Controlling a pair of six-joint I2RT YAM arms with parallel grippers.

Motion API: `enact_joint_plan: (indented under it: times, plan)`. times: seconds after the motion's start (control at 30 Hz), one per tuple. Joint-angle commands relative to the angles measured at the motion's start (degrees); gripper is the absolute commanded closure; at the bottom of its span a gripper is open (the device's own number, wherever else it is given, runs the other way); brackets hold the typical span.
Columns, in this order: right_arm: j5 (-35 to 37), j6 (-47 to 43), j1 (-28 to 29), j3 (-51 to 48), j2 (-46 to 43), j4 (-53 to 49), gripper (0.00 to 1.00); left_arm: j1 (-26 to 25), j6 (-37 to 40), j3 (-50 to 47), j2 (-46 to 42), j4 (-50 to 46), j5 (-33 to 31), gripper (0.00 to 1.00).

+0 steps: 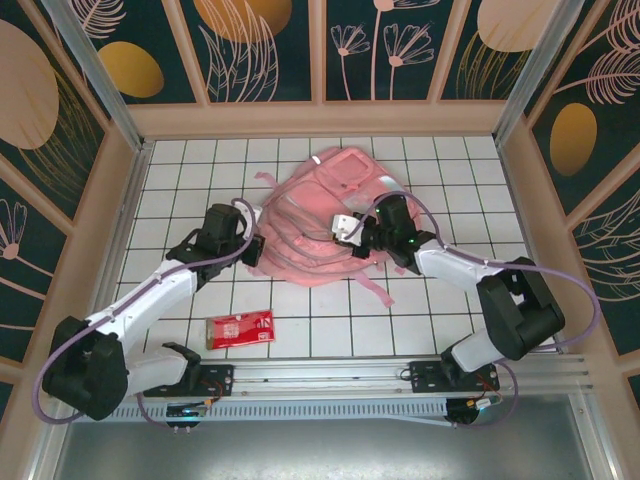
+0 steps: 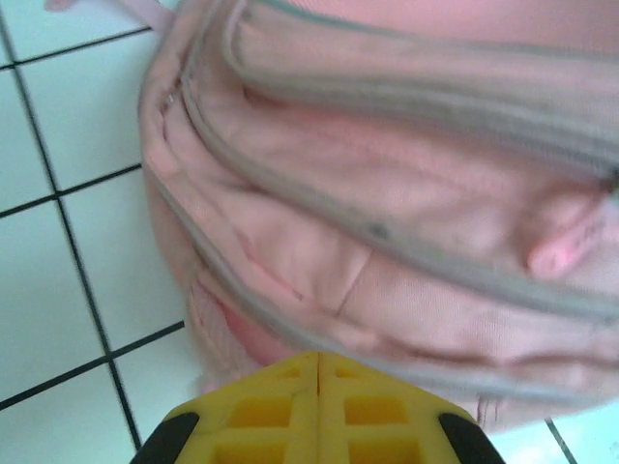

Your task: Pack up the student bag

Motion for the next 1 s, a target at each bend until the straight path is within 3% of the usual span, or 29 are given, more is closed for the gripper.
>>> enact_joint_plan:
  times: [0.0, 0.07, 0.1, 0.13, 0.17, 0.27, 0.43, 0.53, 0.67, 0.83, 0.97]
  plan:
    - [2.6, -3.2, -1.3, -0.4, -2.3, -6.6, 0.97, -0.3, 7.1, -0.8, 1.8, 5.2, 8.8, 1.00]
    - [-2.0, 0.6, -1.3, -1.0, -4.3, -3.5, 0.99, -0.3, 5.9, 0.0, 3.1, 6.6, 15.0, 1.00]
    - [-3.3, 2.1, -1.3, -1.5, -5.3, -1.6, 1.00, -0.4, 5.7, 0.3, 3.4, 7.1, 18.5, 0.88]
    - [-4.4, 3.4, -1.3, -1.8, -6.2, -0.2, 1.00, -0.8, 5.3, 0.1, 3.1, 8.5, 21.4, 0.65]
    - [-5.3, 3.8, -1.4, -1.9, -6.8, 0.2, 1.00, -1.5, 5.0, -0.7, 2.3, 11.0, 22.2, 0.51]
    - [-7.8, 3.1, -2.2, -1.0, -7.7, -2.1, 1.00, -2.9, 7.5, -3.1, 0.6, 17.6, 20.4, 0.34]
    - [-10.0, 0.2, -2.6, 0.0, -8.0, -6.3, 1.00, -2.9, 21.5, -1.5, 6.0, 20.2, 21.1, 0.33]
    - [-11.0, 0.3, -2.6, 0.3, -8.0, -7.0, 1.00, -3.0, 24.9, 0.6, 10.1, 21.2, 20.7, 0.35]
    - [-11.0, -0.4, -2.6, 0.3, -8.5, -8.1, 1.00, -3.1, 34.5, 2.5, 13.3, 18.1, 31.3, 0.41]
    - [-10.9, -1.4, -2.5, 0.4, -9.5, -9.8, 1.00, -3.4, 37.6, -0.3, 13.0, 23.6, 34.1, 0.43]
    - [-11.3, -1.5, -2.2, -0.1, -10.3, -10.1, 1.00, -3.3, 36.1, 1.6, 15.6, 24.0, 33.8, 0.54]
